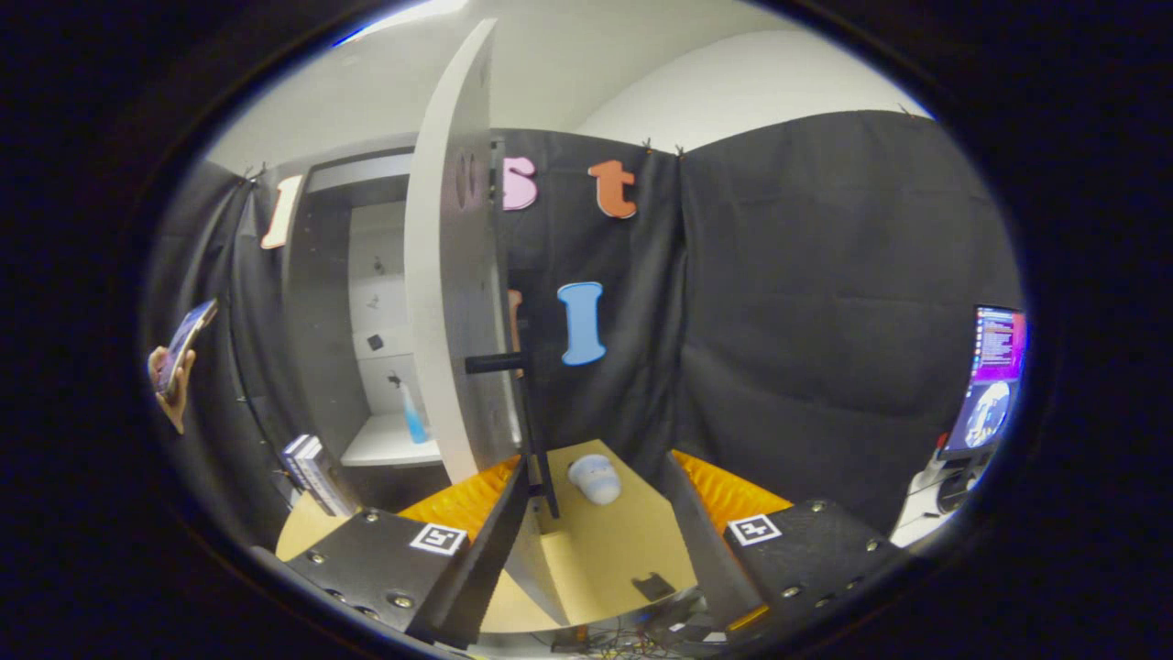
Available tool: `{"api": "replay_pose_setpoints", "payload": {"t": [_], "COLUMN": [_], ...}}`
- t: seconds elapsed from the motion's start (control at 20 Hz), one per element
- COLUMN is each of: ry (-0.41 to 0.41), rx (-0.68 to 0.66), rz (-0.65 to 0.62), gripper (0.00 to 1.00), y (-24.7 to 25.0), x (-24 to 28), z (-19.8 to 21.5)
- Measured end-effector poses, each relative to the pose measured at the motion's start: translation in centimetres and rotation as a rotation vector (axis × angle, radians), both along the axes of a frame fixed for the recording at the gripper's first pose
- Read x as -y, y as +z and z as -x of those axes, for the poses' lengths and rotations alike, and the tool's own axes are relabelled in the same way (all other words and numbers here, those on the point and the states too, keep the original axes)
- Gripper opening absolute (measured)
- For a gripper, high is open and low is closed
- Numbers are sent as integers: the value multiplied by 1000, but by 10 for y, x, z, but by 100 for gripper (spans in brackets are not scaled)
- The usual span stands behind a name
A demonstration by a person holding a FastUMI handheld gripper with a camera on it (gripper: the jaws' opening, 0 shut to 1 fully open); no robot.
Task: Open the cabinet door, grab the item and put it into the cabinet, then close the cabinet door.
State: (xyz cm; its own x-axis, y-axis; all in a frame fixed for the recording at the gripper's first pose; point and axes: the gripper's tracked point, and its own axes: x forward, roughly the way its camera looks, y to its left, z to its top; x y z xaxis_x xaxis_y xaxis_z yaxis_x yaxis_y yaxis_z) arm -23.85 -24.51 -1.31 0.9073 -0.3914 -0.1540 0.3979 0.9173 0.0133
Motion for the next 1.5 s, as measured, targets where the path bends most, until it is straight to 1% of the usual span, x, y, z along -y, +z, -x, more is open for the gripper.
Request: {"api": "replay_pose_setpoints", "payload": {"t": [0.35,0.65,0.7,0.8,1.1,1.2,1.5], "ry": [280,426,438,474,524,560,608], "rx": [-24,-27,-23,-22,-7,-8,-3], "rz": [-69,-114,-102,-80,-49,-46,-48], "gripper": [89,89,89,97,99,99,99], "y": [-13,-24,-23,-24,-26,-27,-29], "x": [-90,-133,-140,-160,-196,-211,-227], "z": [-48,-106,-115,-128,-161,-170,-197]}}
